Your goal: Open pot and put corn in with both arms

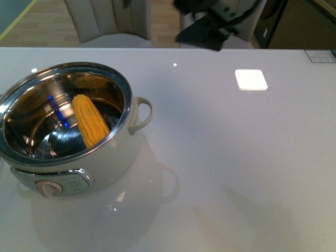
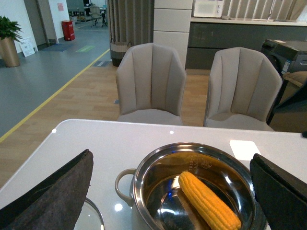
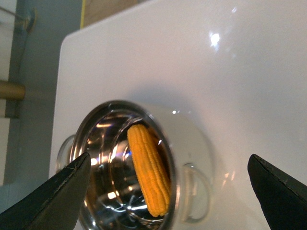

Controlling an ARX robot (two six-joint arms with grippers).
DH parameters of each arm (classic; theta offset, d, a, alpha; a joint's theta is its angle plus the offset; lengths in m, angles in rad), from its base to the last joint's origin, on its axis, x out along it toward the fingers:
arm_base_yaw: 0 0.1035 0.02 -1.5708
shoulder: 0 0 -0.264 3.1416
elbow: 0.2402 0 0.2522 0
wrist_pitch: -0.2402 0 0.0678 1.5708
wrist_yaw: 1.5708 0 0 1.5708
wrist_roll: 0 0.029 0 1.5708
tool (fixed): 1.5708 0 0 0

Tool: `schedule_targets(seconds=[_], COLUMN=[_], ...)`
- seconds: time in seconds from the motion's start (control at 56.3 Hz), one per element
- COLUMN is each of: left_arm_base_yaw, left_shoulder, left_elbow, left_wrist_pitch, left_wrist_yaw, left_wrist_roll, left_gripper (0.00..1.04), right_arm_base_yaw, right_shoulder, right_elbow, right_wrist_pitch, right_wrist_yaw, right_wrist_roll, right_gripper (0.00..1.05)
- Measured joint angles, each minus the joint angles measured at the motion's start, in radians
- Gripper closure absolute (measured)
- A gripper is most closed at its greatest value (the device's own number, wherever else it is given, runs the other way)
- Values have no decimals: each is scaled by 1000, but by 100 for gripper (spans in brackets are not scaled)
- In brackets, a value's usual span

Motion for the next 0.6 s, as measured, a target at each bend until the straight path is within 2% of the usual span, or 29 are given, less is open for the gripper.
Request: schedule_targets(seconds=[0.266, 0.497, 0.604], left_arm_base_yaw=[0, 0, 0], left_shoulder=[0, 0, 0], left_elbow=[0, 0, 0], left_wrist_pitch=[0, 0, 0], left_wrist_yaw=[0, 0, 0], left_wrist_roll=[0, 0, 0], left_gripper=[7, 7, 7], right_arm_base_yaw=[-219, -428, -486], right_shoulder=[-330, -647, -768], right_elbow=[-359, -609, -679], right_wrist_pitch=[72, 58, 21], right_wrist_yaw=[49, 8, -28], right_wrist_roll=[-251, -467, -542], right_gripper=[9, 9, 9])
